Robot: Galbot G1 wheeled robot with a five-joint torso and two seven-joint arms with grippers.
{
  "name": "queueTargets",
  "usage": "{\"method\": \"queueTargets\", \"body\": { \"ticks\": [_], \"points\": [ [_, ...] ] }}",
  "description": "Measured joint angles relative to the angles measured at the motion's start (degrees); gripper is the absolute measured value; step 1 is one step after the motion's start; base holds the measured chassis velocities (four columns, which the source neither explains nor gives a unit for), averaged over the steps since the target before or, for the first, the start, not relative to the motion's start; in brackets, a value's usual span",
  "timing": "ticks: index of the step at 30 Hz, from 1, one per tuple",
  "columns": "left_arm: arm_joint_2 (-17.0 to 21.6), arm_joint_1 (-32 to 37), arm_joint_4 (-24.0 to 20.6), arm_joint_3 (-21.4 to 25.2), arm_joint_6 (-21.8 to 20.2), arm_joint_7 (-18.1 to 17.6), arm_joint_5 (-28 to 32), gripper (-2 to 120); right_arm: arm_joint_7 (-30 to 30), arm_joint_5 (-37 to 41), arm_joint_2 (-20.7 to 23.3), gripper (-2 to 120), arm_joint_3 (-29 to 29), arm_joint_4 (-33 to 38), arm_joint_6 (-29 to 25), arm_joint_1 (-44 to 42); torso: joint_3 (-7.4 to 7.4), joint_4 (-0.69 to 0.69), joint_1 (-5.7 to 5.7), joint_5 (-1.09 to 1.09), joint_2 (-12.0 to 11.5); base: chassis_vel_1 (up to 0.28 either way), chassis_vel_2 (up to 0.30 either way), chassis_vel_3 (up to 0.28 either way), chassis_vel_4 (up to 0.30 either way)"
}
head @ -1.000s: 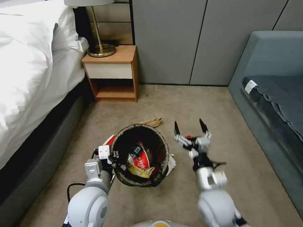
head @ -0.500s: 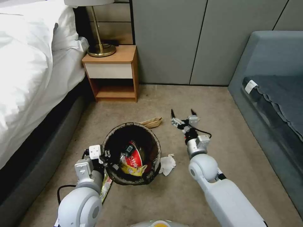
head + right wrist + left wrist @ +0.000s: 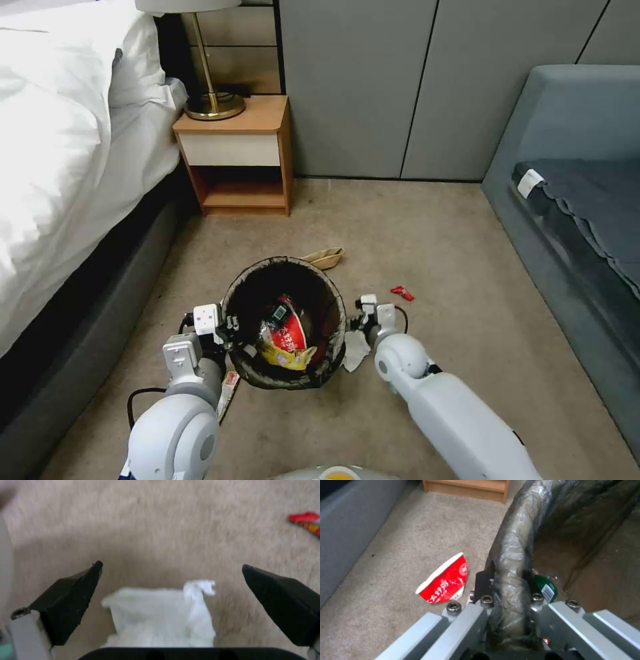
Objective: Pick up the trash bin, then pick up the garbage from the floor and place it into the trash bin.
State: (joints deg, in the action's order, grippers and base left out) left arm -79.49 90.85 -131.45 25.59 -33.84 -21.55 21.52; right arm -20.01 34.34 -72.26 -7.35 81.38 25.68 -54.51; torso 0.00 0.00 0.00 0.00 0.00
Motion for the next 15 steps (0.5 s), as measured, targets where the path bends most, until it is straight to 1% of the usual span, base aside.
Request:
{"method": "queueTargets", "body": {
  "ticks": [7, 9, 15],
  "points": [
    [-0.1, -0.27, 0.27, -0.44, -0.02, -0.05, -0.23, 0, -0.13, -0.38, 2.05, 100, -0.96, 1.46, 1.88, -2.51, 0.0, -0.01, 0.0, -0.01, 0.0, 0.0, 0.0, 0.0, 0.0],
    [-0.19, -0.39, 0.3, -0.72, -0.03, -0.06, -0.32, 0, -0.03, -0.29, 2.27, 100, -0.75, 1.79, 3.2, -3.75, 0.0, 0.0, 0.0, 0.0, 0.0, 0.0, 0.0, 0.0, 0.0],
    [-0.3, -0.41, 0.37, -1.25, -0.05, -0.13, -0.72, 0, 0.73, -1.25, 2.53, 100, -0.26, 1.98, 3.89, -5.64, 0.0, -0.01, 0.0, 0.0, 0.0, 0.0, 0.0, 0.0, 0.0]
  ]
}}
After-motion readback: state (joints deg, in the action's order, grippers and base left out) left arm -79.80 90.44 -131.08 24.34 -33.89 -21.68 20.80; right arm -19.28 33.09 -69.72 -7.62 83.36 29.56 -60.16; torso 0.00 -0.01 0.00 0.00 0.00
